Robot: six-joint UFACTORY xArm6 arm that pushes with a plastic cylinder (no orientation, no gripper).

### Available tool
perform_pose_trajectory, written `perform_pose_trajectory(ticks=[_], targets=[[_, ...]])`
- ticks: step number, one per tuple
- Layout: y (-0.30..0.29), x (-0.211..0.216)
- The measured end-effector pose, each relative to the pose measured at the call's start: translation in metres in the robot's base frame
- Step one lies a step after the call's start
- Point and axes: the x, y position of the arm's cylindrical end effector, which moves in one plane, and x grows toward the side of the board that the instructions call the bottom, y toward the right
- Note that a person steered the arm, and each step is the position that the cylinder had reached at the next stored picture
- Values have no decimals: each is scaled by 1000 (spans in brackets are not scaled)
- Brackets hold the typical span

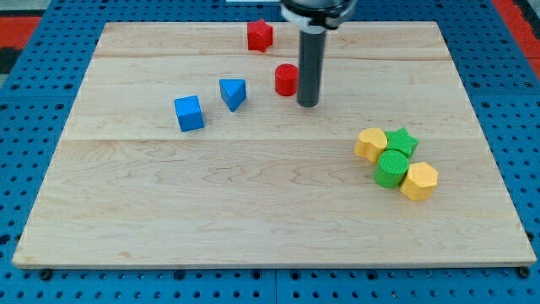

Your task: Move the red circle towards the top center

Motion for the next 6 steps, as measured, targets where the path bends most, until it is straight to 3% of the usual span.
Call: perform_pose_trajectory(ticks=[3,6], targets=[[-69,1],[-67,-66]])
